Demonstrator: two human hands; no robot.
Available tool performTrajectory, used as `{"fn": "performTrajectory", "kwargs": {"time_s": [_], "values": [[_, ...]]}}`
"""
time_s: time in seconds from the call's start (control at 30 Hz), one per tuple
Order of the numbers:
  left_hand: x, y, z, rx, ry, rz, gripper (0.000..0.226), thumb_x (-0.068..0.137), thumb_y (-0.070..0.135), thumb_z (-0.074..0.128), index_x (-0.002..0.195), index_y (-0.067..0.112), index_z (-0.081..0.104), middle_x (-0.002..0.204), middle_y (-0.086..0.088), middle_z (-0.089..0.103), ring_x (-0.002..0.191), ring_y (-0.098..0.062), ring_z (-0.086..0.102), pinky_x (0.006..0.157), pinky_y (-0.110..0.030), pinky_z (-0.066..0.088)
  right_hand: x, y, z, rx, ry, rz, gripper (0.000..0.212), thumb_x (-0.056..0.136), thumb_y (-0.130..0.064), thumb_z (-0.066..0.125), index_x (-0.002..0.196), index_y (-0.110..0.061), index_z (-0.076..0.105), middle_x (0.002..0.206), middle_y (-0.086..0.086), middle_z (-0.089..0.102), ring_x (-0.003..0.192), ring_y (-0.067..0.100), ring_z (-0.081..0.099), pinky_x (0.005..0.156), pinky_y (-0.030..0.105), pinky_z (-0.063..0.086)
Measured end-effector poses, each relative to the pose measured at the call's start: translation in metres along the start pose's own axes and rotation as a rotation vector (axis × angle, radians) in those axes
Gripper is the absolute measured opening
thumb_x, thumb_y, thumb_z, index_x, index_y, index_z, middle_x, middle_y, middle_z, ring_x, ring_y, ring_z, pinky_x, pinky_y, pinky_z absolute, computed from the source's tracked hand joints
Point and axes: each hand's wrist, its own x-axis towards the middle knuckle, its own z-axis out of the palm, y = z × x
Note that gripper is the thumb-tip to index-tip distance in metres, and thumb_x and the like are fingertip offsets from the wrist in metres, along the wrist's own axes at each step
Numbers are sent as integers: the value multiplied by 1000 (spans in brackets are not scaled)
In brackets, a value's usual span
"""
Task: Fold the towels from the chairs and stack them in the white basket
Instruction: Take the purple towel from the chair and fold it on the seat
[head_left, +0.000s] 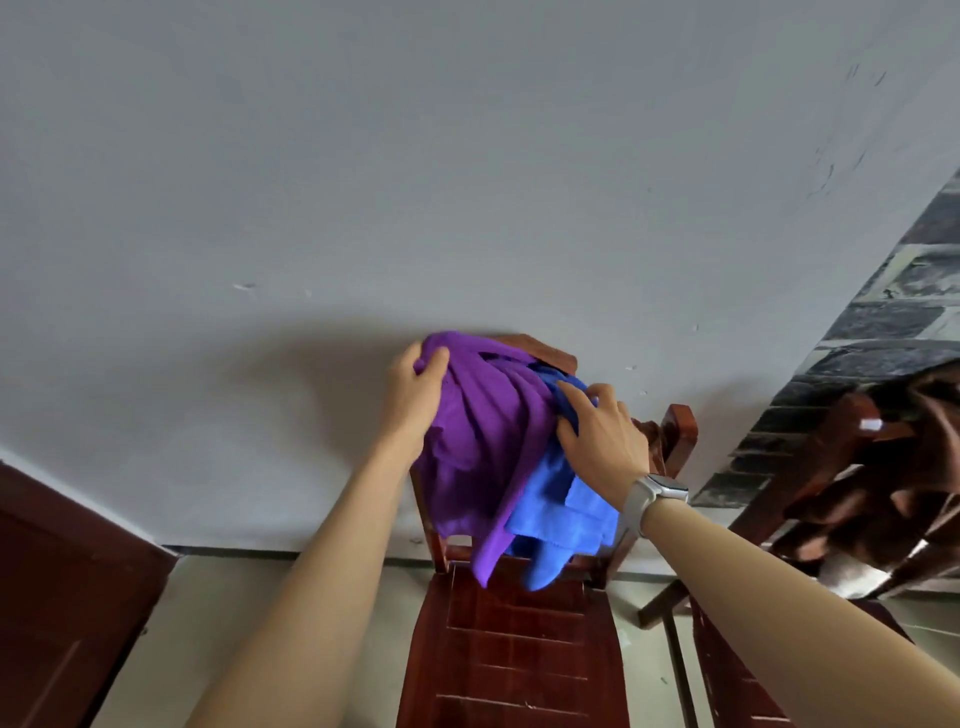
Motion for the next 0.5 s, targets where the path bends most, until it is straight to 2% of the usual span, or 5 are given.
{"fn": "performTrajectory", "kwargs": {"time_s": [0.07,0.13,0.27,0.4,0.5], "values": [[6,14,-1,-341,5,-118,16,94,17,49,80,22,56,82,2,61,79,-15,59,78,-30,49,3,-1,-4,14,0,21,41,93,-33,40,134,-30,37,124,9,40,107,33,48,74,39,45],[6,18,-2,-572,-18,-206,13,95,18,48,87,21,57,86,-1,63,76,-14,62,72,-28,53,4,0,-7,3,-7,40,41,93,-36,40,134,-29,37,122,9,41,108,33,48,73,38,44],[2,8,-8,-731,-40,-294,16,96,23,44,95,17,59,92,-6,65,77,-17,65,70,-31,56,4,-1,-5,-7,-67,30,46,93,-45,39,136,-28,34,122,10,42,111,33,47,77,40,44],[25,19,-31,-935,-68,-261,36,97,36,36,117,12,56,96,-5,68,83,-18,66,64,-29,58,5,3,0,47,-142,90,47,94,-51,30,131,-23,41,123,11,46,119,34,43,93,44,40],[38,15,-34,-839,-106,-250,43,96,40,37,122,10,54,111,-9,66,98,-22,65,74,-30,57,4,11,3,58,-184,180,43,94,-44,33,114,-12,53,122,13,48,115,33,48,93,42,42]]}}
